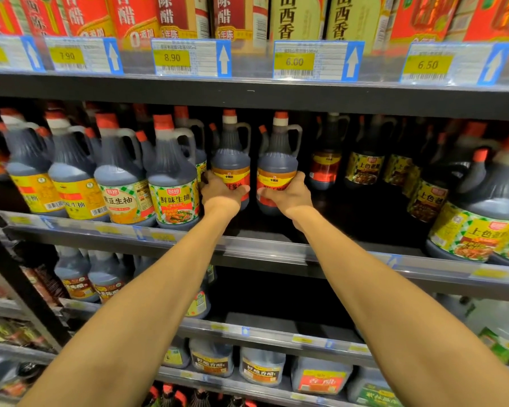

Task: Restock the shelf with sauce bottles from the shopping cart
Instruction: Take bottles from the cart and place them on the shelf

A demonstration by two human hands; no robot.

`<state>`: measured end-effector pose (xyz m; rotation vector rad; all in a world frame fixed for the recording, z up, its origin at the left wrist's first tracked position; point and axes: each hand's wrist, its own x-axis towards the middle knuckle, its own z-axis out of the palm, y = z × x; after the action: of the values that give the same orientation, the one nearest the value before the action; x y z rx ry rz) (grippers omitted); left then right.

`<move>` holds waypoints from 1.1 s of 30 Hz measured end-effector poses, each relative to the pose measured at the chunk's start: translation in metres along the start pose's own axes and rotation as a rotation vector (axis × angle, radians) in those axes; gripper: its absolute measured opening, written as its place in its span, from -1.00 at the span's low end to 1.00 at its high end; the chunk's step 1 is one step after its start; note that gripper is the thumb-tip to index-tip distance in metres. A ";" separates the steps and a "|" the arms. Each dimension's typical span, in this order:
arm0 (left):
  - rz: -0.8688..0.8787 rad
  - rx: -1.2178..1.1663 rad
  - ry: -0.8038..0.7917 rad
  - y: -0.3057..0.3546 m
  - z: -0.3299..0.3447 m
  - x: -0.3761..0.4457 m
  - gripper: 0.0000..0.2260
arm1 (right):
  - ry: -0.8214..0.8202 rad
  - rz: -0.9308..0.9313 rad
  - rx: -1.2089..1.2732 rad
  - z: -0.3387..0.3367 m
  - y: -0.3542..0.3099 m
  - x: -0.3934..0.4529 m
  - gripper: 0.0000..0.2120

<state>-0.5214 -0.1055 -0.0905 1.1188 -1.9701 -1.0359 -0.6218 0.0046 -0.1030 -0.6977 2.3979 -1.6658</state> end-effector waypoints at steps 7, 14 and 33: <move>-0.025 -0.003 -0.005 0.000 -0.002 0.000 -0.10 | -0.022 0.016 -0.023 -0.004 -0.004 -0.006 -0.19; -0.032 0.068 -0.022 0.001 -0.004 -0.002 -0.06 | -0.057 0.102 -0.129 -0.007 -0.010 -0.021 -0.18; 0.651 0.685 -0.467 -0.019 -0.099 -0.058 -0.69 | -0.334 -0.093 -0.821 -0.044 -0.046 -0.127 -0.39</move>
<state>-0.4083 -0.0923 -0.0675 0.4502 -2.9092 -0.2708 -0.5128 0.0855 -0.0630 -1.0870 2.7512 -0.4467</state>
